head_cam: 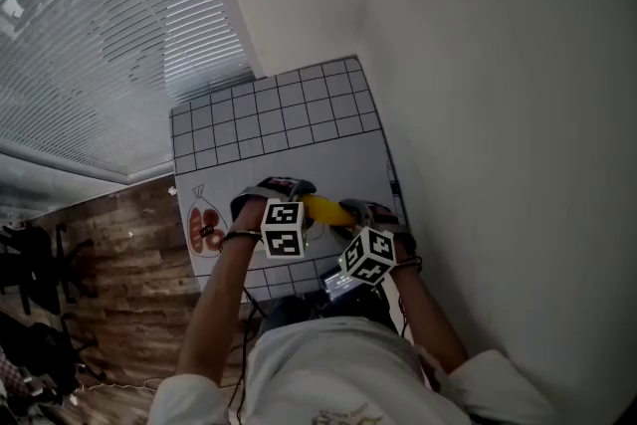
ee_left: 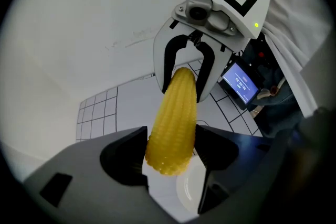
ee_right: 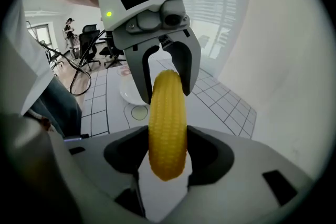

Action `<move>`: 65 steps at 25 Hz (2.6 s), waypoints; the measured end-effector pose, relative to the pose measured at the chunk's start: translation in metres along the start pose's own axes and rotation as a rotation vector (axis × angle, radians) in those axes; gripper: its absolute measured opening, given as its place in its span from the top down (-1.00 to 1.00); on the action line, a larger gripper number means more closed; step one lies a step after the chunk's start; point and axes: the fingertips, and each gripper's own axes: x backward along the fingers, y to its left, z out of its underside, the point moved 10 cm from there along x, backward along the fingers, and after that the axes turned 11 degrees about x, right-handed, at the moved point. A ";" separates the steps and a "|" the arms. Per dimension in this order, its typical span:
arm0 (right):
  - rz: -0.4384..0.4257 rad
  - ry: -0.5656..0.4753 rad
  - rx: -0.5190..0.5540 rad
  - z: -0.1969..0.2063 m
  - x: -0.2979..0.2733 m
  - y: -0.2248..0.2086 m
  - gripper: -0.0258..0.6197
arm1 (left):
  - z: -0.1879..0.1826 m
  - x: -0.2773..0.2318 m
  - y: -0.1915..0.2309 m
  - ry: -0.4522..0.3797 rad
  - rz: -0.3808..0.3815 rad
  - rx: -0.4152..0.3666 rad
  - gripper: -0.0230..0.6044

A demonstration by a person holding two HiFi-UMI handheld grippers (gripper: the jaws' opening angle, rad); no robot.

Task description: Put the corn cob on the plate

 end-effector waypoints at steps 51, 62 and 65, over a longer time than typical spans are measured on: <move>-0.390 -0.064 0.397 -0.092 -0.094 0.026 0.21 | 0.146 0.012 -0.046 -0.016 -0.055 0.529 0.03; -0.426 -0.067 0.447 -0.101 -0.115 0.032 0.21 | 0.164 0.007 -0.051 -0.006 -0.068 0.586 0.03; -0.436 -0.068 0.447 -0.103 -0.120 0.036 0.21 | 0.169 0.005 -0.054 0.005 -0.059 0.597 0.03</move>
